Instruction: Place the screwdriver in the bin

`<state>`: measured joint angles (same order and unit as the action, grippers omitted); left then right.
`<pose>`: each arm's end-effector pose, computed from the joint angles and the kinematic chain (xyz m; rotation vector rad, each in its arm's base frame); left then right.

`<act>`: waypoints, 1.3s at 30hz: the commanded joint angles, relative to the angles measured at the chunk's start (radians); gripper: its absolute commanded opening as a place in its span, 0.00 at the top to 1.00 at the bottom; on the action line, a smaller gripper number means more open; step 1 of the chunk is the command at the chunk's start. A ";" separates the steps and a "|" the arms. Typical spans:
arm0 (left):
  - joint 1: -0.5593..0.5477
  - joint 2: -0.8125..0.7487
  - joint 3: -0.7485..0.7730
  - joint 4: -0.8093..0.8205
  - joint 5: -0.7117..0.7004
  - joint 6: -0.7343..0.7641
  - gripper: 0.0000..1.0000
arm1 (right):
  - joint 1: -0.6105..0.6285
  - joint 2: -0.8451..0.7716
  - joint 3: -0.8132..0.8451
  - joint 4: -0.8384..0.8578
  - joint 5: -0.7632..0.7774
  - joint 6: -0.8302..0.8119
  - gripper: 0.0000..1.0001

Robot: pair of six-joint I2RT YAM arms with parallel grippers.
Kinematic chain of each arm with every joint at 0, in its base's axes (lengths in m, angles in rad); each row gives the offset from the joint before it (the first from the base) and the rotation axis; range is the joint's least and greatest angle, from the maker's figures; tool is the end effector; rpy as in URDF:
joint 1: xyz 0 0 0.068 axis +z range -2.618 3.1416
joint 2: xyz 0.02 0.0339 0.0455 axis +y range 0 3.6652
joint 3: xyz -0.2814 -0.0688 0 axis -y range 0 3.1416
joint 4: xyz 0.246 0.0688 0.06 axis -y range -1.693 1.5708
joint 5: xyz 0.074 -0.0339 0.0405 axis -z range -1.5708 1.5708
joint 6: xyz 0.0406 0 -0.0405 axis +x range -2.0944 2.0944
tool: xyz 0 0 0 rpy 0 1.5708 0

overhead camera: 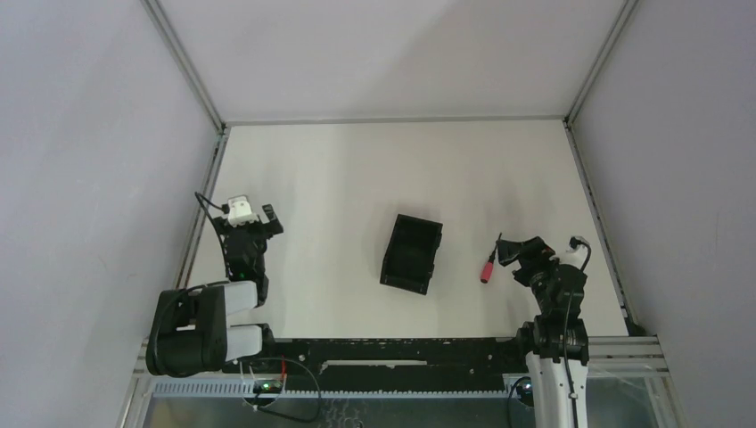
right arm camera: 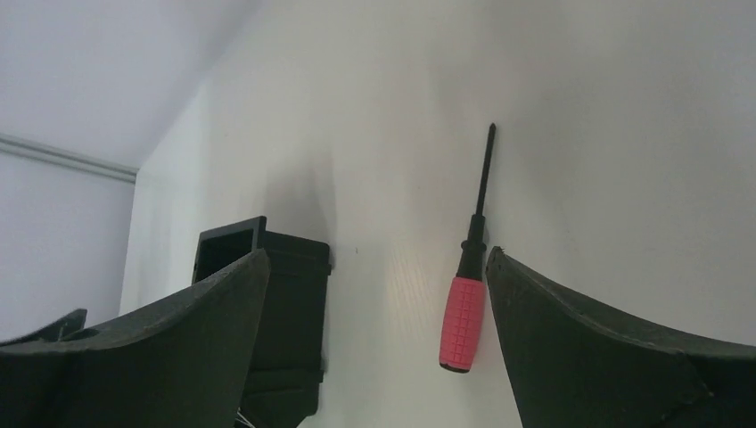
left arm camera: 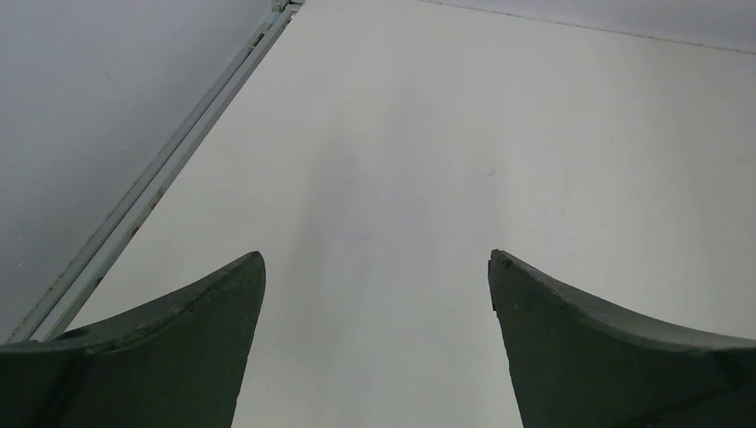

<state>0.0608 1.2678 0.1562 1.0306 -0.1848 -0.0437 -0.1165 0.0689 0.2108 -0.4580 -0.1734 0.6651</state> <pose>0.2115 0.0204 0.1789 -0.2266 1.6374 0.1656 0.0829 -0.0026 0.1916 0.6176 1.8157 0.5361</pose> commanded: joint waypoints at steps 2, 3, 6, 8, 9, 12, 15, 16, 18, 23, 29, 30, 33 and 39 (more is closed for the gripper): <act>-0.004 -0.008 0.035 0.031 -0.007 0.017 0.00 | -0.003 -0.004 0.011 -0.005 0.066 0.086 0.00; -0.005 -0.008 0.036 0.031 -0.007 0.016 0.00 | -0.003 -0.001 0.020 0.001 0.066 0.094 0.00; -0.004 -0.008 0.036 0.031 -0.007 0.016 0.00 | -0.003 0.012 0.058 0.074 -0.050 0.056 0.00; -0.004 -0.008 0.037 0.031 -0.007 0.016 0.00 | -0.003 0.029 0.087 0.177 -0.157 0.023 0.00; -0.005 -0.008 0.036 0.031 -0.007 0.016 0.00 | -0.003 0.045 0.103 0.227 -0.184 0.015 0.00; -0.004 -0.008 0.036 0.031 -0.007 0.016 0.00 | -0.002 0.173 0.222 0.273 -0.195 -0.009 0.05; -0.004 -0.008 0.036 0.031 -0.007 0.016 0.00 | 0.004 0.388 0.437 0.168 -0.205 -0.084 0.12; -0.004 -0.008 0.035 0.031 -0.008 0.016 0.00 | 0.015 0.469 0.517 0.097 -0.186 -0.117 0.13; -0.004 -0.009 0.036 0.031 -0.009 0.017 0.00 | 0.062 0.644 0.692 -0.087 -0.074 -0.196 0.14; -0.005 -0.008 0.036 0.031 -0.008 0.016 0.00 | 0.199 1.006 0.941 -0.426 0.302 -0.265 0.10; -0.004 -0.009 0.036 0.031 -0.007 0.016 0.00 | 0.251 1.259 0.833 -0.453 0.298 -0.238 0.14; -0.004 -0.008 0.036 0.031 -0.008 0.016 0.00 | 0.254 1.285 0.796 -0.427 0.281 -0.235 0.16; -0.005 -0.008 0.036 0.031 -0.007 0.016 0.00 | 0.252 1.364 0.704 -0.351 0.254 -0.228 0.20; -0.004 -0.008 0.037 0.031 -0.008 0.017 0.00 | 0.268 1.506 0.648 -0.261 0.211 -0.231 0.35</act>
<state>0.0608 1.2678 0.1562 1.0306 -0.1848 -0.0437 0.1352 1.5261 0.8509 -0.8001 0.0437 0.4469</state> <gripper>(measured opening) 0.996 0.694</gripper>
